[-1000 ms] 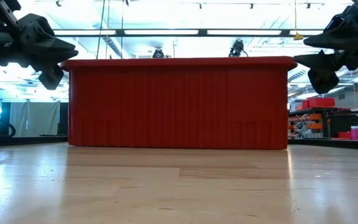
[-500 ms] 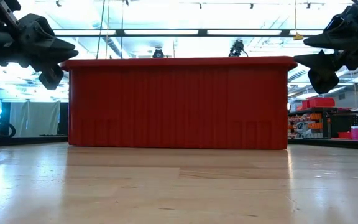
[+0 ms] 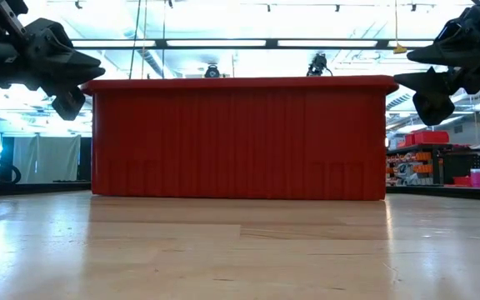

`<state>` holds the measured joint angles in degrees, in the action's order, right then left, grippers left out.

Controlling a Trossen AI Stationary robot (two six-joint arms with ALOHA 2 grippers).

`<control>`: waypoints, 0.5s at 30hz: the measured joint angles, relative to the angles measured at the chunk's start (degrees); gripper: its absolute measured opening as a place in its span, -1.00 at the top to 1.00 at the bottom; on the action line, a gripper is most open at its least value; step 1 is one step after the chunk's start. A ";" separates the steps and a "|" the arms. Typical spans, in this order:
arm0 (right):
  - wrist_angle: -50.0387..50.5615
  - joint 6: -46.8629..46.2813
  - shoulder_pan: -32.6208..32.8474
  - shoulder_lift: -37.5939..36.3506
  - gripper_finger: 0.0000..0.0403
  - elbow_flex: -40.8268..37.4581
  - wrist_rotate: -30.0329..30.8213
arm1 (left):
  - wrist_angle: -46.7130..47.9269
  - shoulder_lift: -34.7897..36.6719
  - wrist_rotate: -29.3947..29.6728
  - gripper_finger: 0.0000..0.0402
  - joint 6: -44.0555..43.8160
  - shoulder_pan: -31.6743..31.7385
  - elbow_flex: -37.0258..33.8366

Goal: Pick and place slides into bin
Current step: Return to Home Position

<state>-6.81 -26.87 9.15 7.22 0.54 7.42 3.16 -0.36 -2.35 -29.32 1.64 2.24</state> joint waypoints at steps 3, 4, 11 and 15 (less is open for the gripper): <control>0.00 0.00 -0.01 0.00 0.11 0.00 0.00 | 0.00 0.00 0.00 0.69 -0.02 -0.01 0.00; 0.00 0.00 -0.02 0.00 0.11 0.00 0.00 | 0.00 0.00 0.00 0.68 0.00 -0.01 0.00; 0.00 0.00 -0.02 0.00 0.11 0.00 0.00 | 0.00 0.00 0.00 0.72 -0.01 -0.01 0.00; 0.00 0.00 -0.02 0.00 0.11 0.00 0.00 | 0.00 0.00 0.00 0.74 -0.02 -0.01 0.00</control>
<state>-6.81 -26.87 9.13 7.22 0.54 7.42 3.16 -0.36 -2.35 -29.34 1.63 2.24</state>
